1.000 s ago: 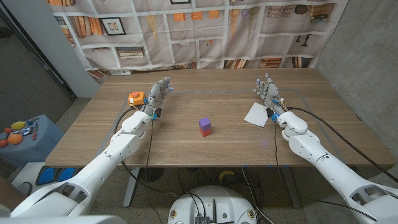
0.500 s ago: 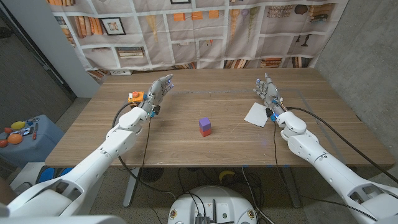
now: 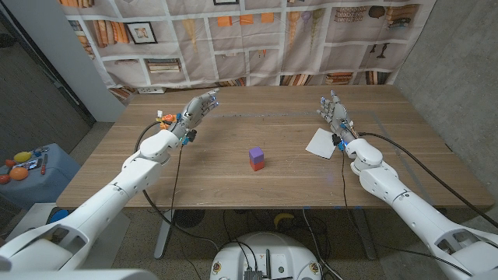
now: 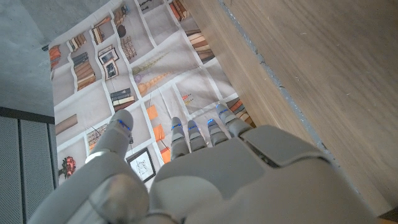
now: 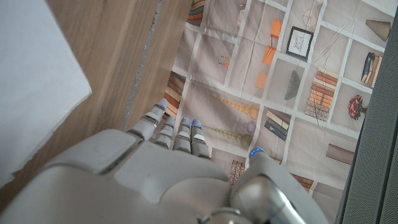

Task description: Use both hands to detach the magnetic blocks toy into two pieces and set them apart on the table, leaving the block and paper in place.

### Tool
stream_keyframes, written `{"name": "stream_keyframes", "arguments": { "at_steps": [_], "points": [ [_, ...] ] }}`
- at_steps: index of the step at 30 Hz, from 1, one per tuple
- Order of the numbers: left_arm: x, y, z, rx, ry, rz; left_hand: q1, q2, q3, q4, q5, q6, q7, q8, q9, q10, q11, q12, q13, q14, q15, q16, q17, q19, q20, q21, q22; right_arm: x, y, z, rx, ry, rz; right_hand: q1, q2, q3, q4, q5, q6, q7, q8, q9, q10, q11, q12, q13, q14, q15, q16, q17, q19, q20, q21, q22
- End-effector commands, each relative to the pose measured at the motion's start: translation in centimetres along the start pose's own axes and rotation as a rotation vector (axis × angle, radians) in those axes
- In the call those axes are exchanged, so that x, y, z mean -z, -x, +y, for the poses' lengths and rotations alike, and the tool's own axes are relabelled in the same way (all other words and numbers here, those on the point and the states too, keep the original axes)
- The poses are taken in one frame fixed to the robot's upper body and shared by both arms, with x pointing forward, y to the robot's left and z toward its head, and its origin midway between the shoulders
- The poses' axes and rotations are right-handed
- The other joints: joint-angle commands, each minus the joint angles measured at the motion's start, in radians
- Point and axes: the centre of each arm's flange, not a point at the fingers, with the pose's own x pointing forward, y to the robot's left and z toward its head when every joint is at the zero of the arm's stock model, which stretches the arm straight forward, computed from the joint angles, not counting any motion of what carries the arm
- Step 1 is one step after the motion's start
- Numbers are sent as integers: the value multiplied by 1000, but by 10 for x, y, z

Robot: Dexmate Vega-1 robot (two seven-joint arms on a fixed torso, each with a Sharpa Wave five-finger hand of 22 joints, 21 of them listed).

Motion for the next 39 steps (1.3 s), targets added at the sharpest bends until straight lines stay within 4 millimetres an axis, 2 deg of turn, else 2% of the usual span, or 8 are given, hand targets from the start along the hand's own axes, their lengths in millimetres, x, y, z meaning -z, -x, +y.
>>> {"name": "stream_keyframes", "arguments": {
  "at_steps": [1, 13, 18, 25, 37, 39],
  "points": [
    [-30, 10, -1, 127, -158, 1, 27, -8, 9, -3, 10, 7, -7, -1, 2, 17, -12, 7, 5, 16, -72, 6, 1, 16, -97, 2, 3, 1, 12, 4, 2, 7, -7, 4, 4, 6, -3, 6, 5, -9, 6, 2, 6, -2, 4, 2, 6, -4, 5, 0, 3, -8, 6, 2],
    [-57, 13, -7, 246, -311, -16, 95, -35, 28, -4, 19, 45, -26, 10, 4, 46, -30, 8, 6, 37, -72, 3, 2, 32, -91, 0, 2, 1, 20, 8, -8, 20, -18, 9, 6, 11, -9, 7, -1, -12, 5, 1, 5, -3, 5, 0, 5, -3, 5, -9, 3, -7, 7, 2],
    [-69, 10, -12, 321, -413, -12, 137, -48, 39, -4, 23, 64, -35, 14, 5, 32, -34, -1, 7, 16, -89, -5, 2, 31, -112, -2, 2, 0, 23, 9, -8, 28, -16, 10, 7, 13, -12, 7, 2, -13, 6, 1, 8, -3, 6, -1, 9, -10, 7, -13, 4, -10, 7, 2],
    [-86, 4, -19, 402, -516, -29, 174, -63, 47, -4, 25, 90, -51, 20, 5, 29, -47, -4, 7, 15, -102, -4, 2, 31, -119, -3, 3, 1, 25, 10, -4, 29, -14, 12, 8, 16, -15, 8, 0, -15, 6, 1, 15, -2, 9, -1, 13, -11, 8, -19, -4, -20, 5, 2],
    [-113, -2, -34, 545, -793, -39, 220, -80, 54, -3, 27, 95, -71, 16, 6, 8, -54, -12, 6, -14, -111, -10, 3, 18, -122, -6, 4, 2, 27, 9, 5, 25, -23, 11, 9, 19, -17, 8, -6, -15, 4, 1, 11, 0, 7, -2, 12, -8, 8, -26, -10, -22, 4, 2],
    [-117, 0, -36, 547, -809, -45, 235, -86, 56, -2, 27, 95, -71, 15, 6, -8, -45, -16, 6, -25, -111, -10, 3, 17, -123, -5, 4, 2, 29, 8, 11, 22, -26, 11, 10, 20, -17, 8, -7, -16, 4, 1, 11, -1, 7, -2, 13, -7, 8, -27, -10, -22, 4, 2]
  ]
}}
